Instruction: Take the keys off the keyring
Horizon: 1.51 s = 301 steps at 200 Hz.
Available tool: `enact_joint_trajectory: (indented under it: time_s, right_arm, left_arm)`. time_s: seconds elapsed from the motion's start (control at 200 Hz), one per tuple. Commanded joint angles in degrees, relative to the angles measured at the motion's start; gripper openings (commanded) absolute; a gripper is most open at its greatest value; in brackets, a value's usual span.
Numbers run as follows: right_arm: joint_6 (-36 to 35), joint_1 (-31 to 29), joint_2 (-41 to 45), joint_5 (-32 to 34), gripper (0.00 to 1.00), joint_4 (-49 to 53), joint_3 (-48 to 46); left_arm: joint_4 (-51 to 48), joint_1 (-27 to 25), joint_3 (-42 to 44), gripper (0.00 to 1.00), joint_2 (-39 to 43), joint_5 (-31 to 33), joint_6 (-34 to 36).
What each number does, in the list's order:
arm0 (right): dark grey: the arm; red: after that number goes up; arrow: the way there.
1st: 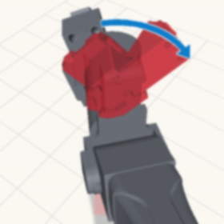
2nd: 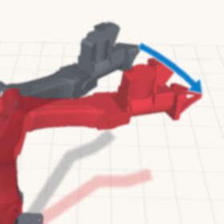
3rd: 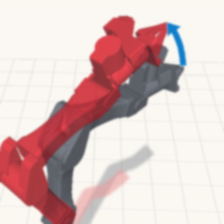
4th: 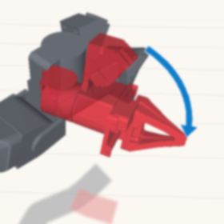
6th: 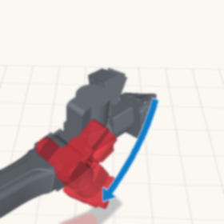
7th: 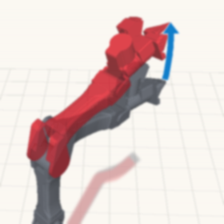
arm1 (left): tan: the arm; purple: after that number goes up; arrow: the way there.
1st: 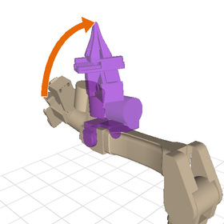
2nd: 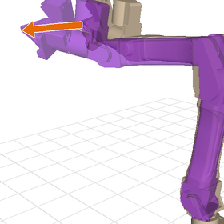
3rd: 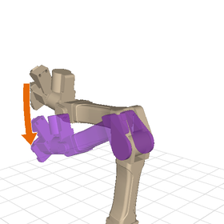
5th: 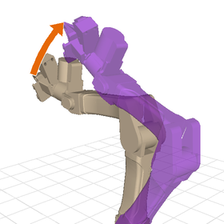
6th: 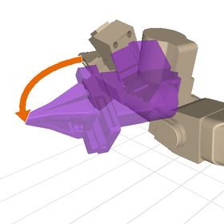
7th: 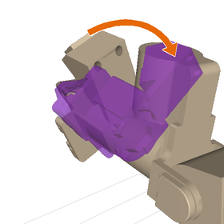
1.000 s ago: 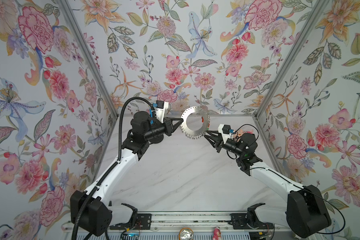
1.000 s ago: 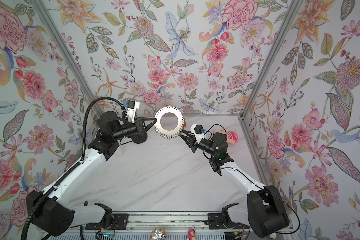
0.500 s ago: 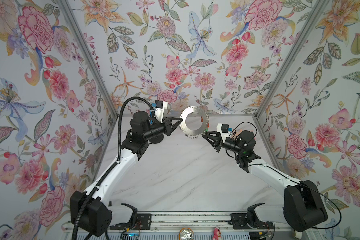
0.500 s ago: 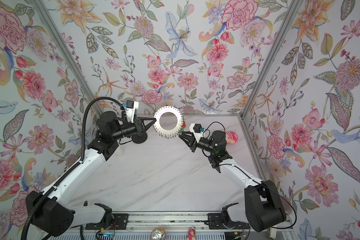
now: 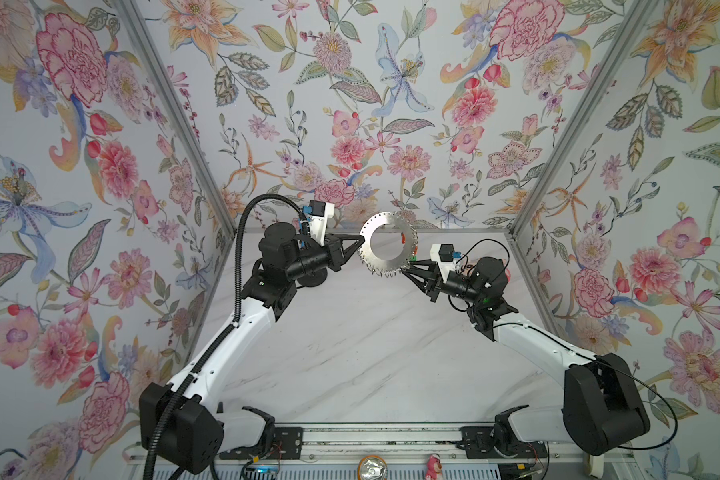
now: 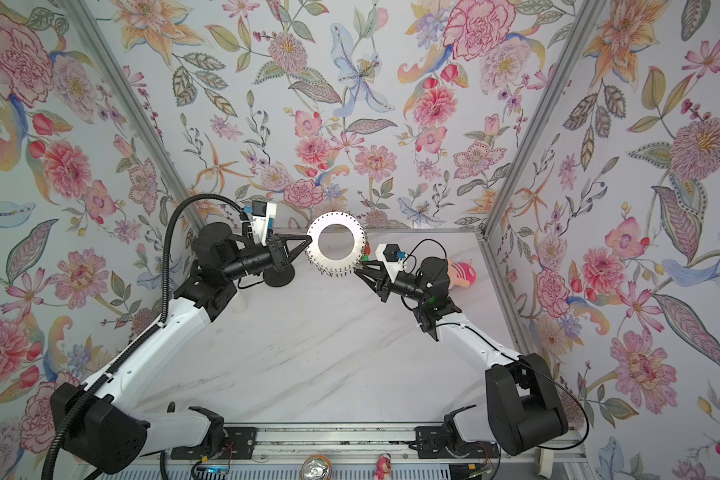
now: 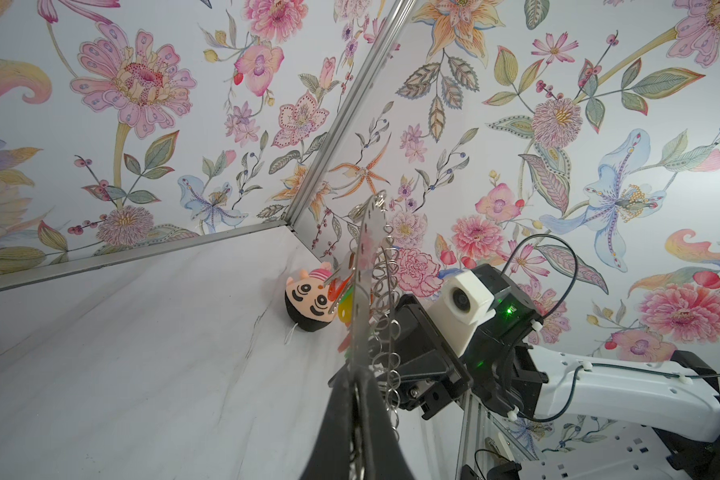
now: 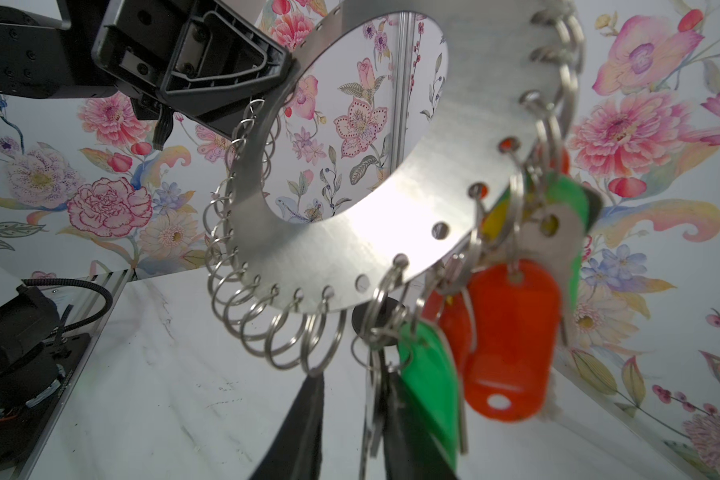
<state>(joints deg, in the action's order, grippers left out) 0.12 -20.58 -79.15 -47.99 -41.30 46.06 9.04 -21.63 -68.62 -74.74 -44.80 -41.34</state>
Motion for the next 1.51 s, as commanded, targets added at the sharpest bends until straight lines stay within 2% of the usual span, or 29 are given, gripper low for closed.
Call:
enact_joint_trajectory:
  time_s: [0.0, 0.12, 0.25, 0.756, 0.901, 1.106, 1.261, 1.346, 1.501]
  right_arm:
    - [1.01, -0.43, -0.97, 0.09, 0.25, 0.19, 2.50]
    - [1.14, -0.60, -1.33, -0.68, 0.19, 0.30, 3.07]
    - [0.91, -0.54, -0.75, -0.70, 0.07, 1.20, 3.01]
    - [-6.37, -0.58, 7.61, 3.92, 0.04, 13.15, 2.45]
    - [-9.18, -0.67, 10.32, 6.98, 0.03, 17.26, 3.43]
    - [-16.65, -1.66, 12.72, 11.36, 0.02, 27.84, 7.69]
    - [-19.85, -2.51, 13.02, 12.89, 0.02, 31.77, 10.34]
    - [-21.61, -2.93, 12.45, 13.78, 0.01, 33.84, 12.01]
    - [-24.21, -3.61, 11.42, 15.01, 0.01, 36.24, 14.82]
  left_arm:
    - [4.23, 0.71, 0.59, 0.00, 2.23, -1.04, -0.06]
    - [4.21, 0.69, 0.59, 0.00, 2.23, -1.02, 0.01]
    - [3.72, 0.95, 0.62, 0.00, 2.23, -0.56, 0.31]
    - [4.51, 1.74, 1.99, 0.00, 1.62, 2.04, 0.63]
    - [4.18, 1.76, 4.47, 0.00, 2.09, 4.41, 1.21]
    - [11.21, 1.64, 11.80, 0.00, 3.06, 5.33, -2.70]
    - [17.41, 1.53, 16.94, 0.00, 3.62, 5.18, -6.71]
    - [19.42, 1.50, 19.06, 0.06, 3.79, 5.07, -7.94]
    - [19.70, 1.31, 21.34, 0.24, 5.01, 4.98, -7.97]
